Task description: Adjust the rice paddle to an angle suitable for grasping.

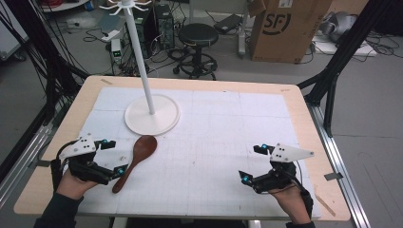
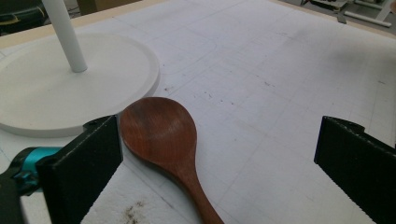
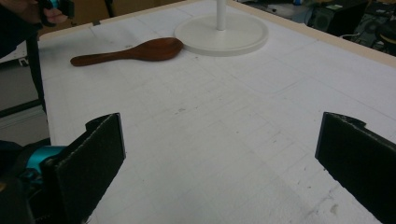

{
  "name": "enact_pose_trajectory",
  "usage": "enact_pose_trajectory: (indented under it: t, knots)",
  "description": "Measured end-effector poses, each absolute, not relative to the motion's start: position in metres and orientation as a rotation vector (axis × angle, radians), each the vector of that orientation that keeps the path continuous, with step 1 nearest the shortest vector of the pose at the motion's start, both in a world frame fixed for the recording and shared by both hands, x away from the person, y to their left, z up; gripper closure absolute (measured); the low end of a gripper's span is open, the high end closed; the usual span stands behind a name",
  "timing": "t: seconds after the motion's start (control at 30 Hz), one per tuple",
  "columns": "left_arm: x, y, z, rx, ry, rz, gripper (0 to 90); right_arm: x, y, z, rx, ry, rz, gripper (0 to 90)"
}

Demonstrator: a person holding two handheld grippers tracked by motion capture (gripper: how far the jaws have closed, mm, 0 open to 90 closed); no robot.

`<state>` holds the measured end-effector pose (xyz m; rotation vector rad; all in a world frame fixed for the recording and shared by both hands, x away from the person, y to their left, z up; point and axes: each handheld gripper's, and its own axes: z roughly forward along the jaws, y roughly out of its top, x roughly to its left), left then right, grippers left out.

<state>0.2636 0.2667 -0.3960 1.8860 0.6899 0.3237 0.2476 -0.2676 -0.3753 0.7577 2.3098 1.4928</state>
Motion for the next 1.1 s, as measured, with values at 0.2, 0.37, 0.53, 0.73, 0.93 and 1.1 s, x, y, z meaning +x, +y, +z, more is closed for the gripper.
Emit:
enact_pose_trajectory:
  t: [0.2, 0.37, 0.53, 0.73, 0.93, 1.1]
  knots:
    - [0.266, 0.264, -0.398, 1.898, 0.7, 0.327, 2.0, 0.249, -0.267, -0.377, 0.738, 2.331, 1.481, 0.3]
    - [0.266, 0.262, -0.395, 1.904, 0.7, 0.337, 2.1, 0.249, -0.27, -0.375, 0.739, 2.321, 1.505, 0.3]
    - [0.269, 0.259, -0.395, 1.915, 0.721, 0.339, 2.1, 0.248, -0.269, -0.376, 0.721, 2.342, 1.493, 0.3]
    - [0.274, 0.255, -0.393, 1.99, 0.743, 0.34, 5.7, 0.248, -0.271, -0.377, 0.703, 2.355, 1.487, 0.3]
    - [0.28, 0.255, -0.388, 2.074, 0.748, 0.344, 10.0, 0.248, -0.277, -0.377, 0.709, 2.35, 1.493, 0.3]
    - [0.287, 0.255, -0.388, 2.156, 0.76, 0.348, 14.6, 0.246, -0.279, -0.376, 0.71, 2.347, 1.493, 0.3]
